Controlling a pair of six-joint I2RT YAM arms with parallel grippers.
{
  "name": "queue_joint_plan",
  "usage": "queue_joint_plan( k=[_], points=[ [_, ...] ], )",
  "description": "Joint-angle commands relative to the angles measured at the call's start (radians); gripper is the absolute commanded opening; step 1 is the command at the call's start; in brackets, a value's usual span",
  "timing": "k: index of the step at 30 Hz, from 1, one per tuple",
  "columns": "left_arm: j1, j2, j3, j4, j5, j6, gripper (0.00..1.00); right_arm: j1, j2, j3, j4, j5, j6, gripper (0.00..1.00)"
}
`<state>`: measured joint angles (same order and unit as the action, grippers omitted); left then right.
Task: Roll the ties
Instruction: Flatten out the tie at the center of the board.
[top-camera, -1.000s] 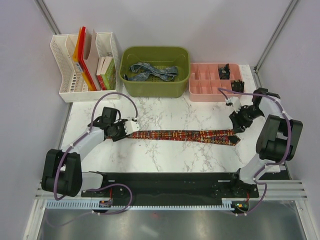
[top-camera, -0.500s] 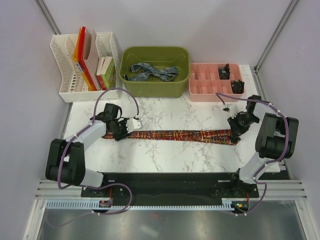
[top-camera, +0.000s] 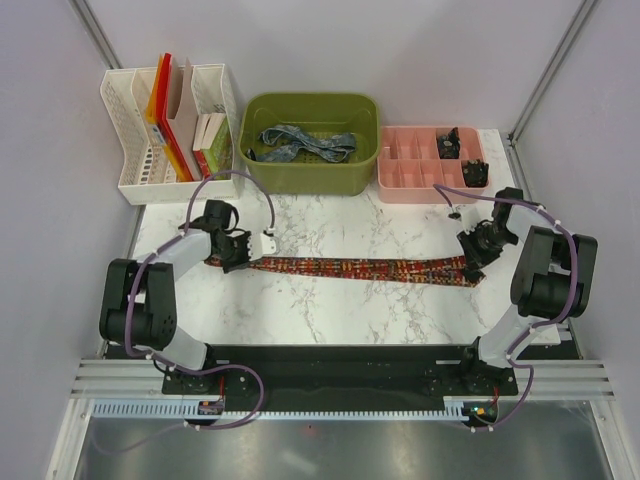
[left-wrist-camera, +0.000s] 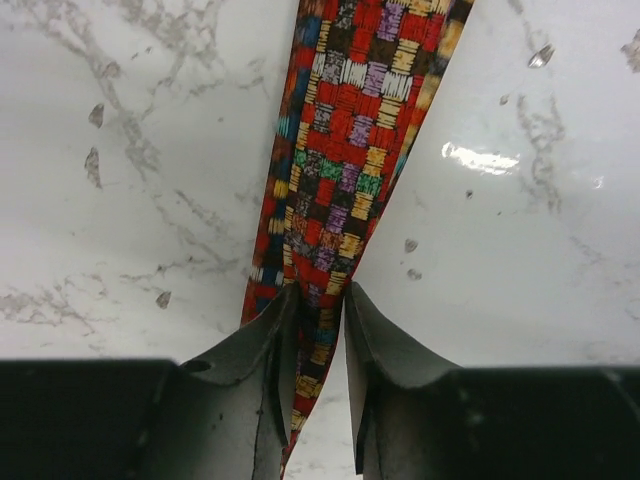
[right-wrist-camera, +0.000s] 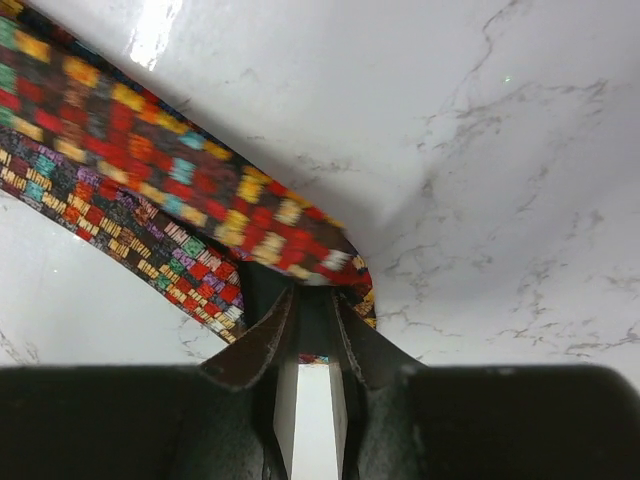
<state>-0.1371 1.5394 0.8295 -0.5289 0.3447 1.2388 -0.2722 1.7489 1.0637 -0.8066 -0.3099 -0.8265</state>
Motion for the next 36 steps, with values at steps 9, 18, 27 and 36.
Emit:
queue_joint_plan(
  k=[9,18,27,36],
  points=[
    [0.128,-0.041,0.033,-0.069,-0.003,0.165,0.37,-0.007,0.090,0.001,0.141,0.112,-0.033,0.24],
    [0.166,-0.013,0.026,-0.005,-0.056,0.174,0.40,-0.007,0.083,0.022,0.123,0.100,-0.074,0.23],
    [0.218,-0.091,0.014,-0.019,0.023,0.163,0.55,-0.007,0.109,0.096,0.084,0.072,-0.115,0.24],
    [0.234,-0.140,0.094,-0.039,0.088,-0.109,0.59,-0.005,0.112,0.197,0.027,0.003,-0.163,0.31]
  ],
)
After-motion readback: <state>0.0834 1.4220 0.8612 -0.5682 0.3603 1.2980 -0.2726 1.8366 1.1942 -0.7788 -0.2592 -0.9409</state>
